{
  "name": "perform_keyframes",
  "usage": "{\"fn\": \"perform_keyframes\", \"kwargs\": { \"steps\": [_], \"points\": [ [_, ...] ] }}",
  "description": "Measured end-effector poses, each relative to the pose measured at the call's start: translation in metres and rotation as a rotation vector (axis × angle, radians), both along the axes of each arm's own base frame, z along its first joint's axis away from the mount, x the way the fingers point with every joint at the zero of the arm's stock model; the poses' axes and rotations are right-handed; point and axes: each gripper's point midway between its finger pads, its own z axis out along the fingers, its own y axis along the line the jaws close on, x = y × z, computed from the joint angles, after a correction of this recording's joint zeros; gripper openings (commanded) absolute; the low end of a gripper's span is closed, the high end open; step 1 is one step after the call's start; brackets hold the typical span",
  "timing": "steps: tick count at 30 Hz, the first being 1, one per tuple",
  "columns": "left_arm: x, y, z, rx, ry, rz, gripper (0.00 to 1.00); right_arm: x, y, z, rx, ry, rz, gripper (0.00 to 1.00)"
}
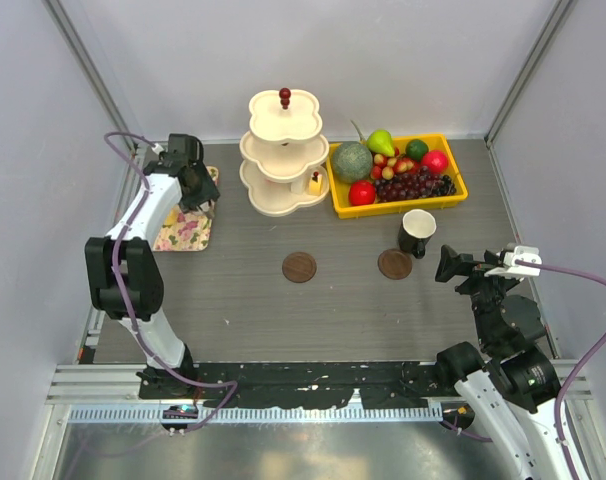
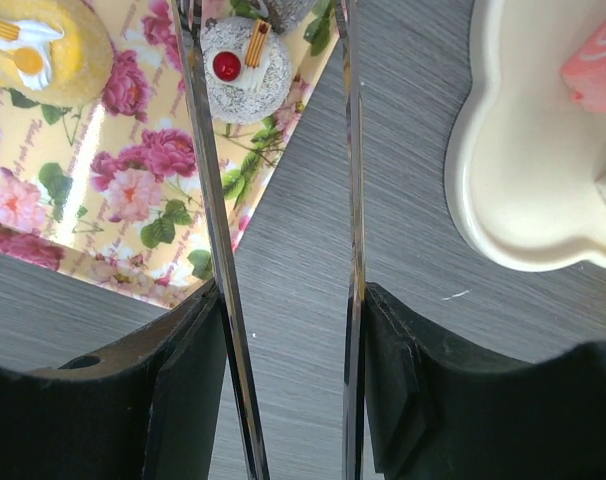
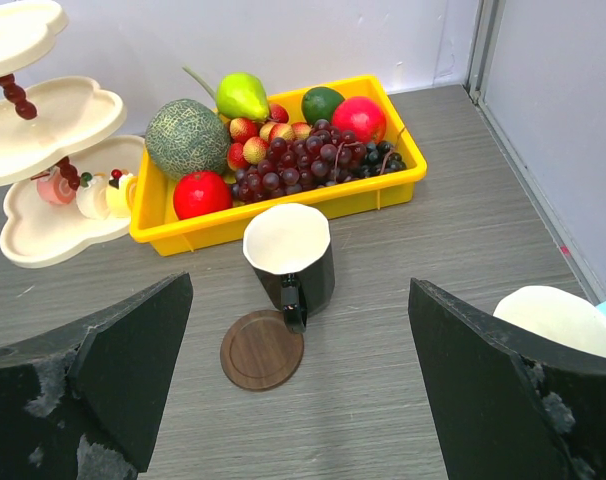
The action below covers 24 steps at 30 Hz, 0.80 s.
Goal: Serve the afternoon tea
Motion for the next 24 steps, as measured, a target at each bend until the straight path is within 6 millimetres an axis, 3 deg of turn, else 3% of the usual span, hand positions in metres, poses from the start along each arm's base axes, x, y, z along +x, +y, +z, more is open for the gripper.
{"fn": "perform_keyframes", "kwargs": {
  "steps": [12,19,24],
  "points": [
    [0.008,-0.004,-0.033,-0.063,0.066,0.036,0.56,0.0,0.001,-0.001,-0.001,0.002,0.007,0.96],
    [0.011,-0.009,-0.034,-0.098,0.062,0.04,0.56,0.0,0.001,-0.001,-0.001,0.002,0.007,0.96],
    [0.011,-0.009,-0.034,-0.11,0.062,0.044,0.48,0.0,0.001,-0.001,-0.002,0.003,0.007,0.96]
  ]
}}
